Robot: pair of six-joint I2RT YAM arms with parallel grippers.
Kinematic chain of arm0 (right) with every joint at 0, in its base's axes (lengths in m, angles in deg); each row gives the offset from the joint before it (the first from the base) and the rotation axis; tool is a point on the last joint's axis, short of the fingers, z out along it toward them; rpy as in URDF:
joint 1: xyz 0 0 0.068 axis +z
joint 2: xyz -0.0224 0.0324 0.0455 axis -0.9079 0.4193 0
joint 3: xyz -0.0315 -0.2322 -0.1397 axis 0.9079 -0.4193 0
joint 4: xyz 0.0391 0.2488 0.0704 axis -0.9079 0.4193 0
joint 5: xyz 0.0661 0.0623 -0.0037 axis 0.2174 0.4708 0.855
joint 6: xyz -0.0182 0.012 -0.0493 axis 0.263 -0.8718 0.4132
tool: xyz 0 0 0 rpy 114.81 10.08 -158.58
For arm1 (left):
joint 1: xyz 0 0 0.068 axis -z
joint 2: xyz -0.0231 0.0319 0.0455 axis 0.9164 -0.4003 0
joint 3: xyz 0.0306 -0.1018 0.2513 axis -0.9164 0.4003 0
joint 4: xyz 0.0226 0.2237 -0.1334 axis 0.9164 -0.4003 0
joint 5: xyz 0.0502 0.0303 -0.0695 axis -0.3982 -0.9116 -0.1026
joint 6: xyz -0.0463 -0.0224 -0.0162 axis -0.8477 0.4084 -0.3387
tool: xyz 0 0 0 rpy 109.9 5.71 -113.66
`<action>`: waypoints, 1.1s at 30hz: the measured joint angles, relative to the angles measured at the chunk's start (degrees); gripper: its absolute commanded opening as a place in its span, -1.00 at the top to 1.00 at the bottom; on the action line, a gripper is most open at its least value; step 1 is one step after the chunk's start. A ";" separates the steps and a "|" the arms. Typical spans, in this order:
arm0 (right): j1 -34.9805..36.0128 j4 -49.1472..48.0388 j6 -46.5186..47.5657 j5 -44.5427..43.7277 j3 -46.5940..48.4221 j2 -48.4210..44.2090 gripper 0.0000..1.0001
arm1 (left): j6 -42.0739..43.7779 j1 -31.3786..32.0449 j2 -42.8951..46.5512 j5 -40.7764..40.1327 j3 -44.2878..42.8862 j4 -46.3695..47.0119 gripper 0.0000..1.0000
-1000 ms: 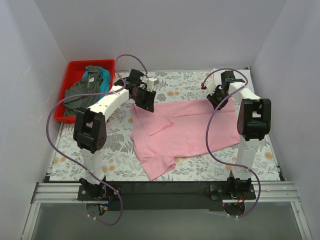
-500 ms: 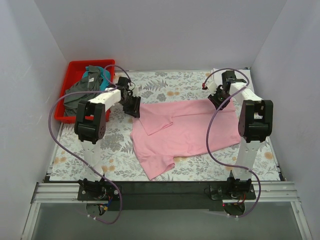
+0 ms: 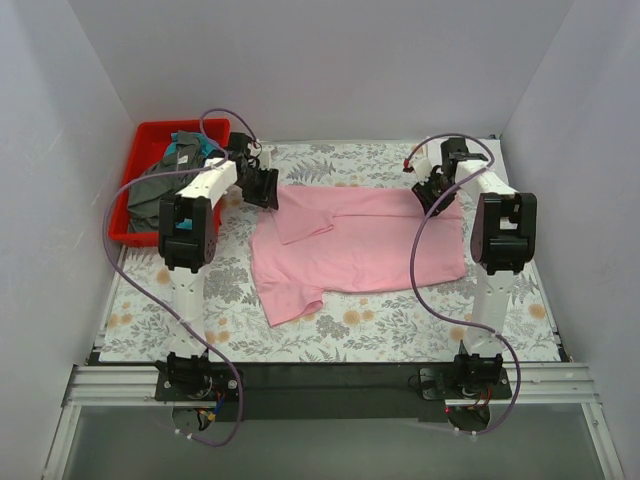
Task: Fold and stack the t-shirts
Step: Fold the tshirt
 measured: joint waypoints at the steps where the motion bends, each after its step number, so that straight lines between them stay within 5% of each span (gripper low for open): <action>1: 0.00 0.31 0.00 0.63 -0.02 -0.39 0.13 | 0.37 -0.02 0.15 1.09 -0.68 -0.96 0.05; 8: -0.11 4.04 4.09 3.50 -10.14 -16.72 0.03 | 4.66 -0.04 8.55 10.51 -1.60 -8.41 -0.11; 13: -0.11 8.68 9.62 3.78 -17.88 -28.52 -0.06 | 8.17 -0.02 24.41 14.80 10.25 -10.21 -0.11; 23: -0.15 13.55 10.80 2.01 -22.75 -18.73 -0.02 | 9.99 0.31 37.29 15.85 32.89 -10.08 -0.11; 33: -0.15 13.68 9.90 -1.33 -21.79 -15.39 0.10 | 9.99 0.31 40.28 14.86 35.39 -9.07 -0.11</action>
